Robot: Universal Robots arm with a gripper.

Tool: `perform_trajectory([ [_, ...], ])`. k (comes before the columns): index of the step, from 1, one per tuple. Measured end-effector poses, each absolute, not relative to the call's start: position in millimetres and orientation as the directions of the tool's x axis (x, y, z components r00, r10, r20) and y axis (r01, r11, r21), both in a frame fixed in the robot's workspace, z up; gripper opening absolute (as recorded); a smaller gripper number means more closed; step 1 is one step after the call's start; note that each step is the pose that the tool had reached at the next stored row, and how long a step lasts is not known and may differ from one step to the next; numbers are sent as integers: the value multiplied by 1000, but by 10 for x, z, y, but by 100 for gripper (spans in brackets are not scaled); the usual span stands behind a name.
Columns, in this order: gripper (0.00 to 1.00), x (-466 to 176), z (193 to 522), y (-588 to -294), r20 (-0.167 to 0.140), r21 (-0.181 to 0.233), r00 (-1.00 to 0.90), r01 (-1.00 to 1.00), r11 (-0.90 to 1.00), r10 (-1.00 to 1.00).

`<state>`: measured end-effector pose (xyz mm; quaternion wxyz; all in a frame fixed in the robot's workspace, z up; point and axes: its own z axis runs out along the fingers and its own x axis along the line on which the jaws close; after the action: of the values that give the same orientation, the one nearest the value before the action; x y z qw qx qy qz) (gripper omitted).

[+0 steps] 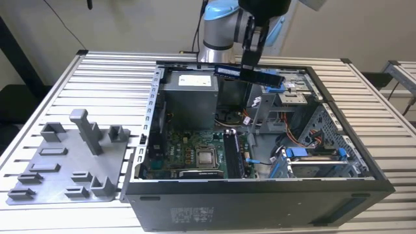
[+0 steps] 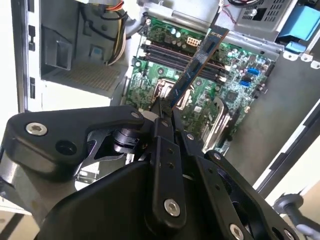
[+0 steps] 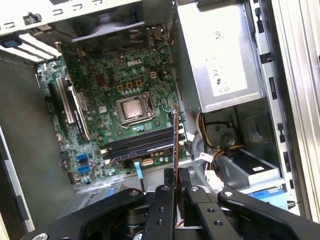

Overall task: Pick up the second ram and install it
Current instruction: 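Insert the second ram into the second slot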

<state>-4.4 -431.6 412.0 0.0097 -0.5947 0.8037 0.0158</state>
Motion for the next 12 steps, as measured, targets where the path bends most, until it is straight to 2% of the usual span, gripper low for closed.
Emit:
perform_trajectory([
  [12,14,-44,4107,-4318,-34,14,-448,-894,447,-894],
])
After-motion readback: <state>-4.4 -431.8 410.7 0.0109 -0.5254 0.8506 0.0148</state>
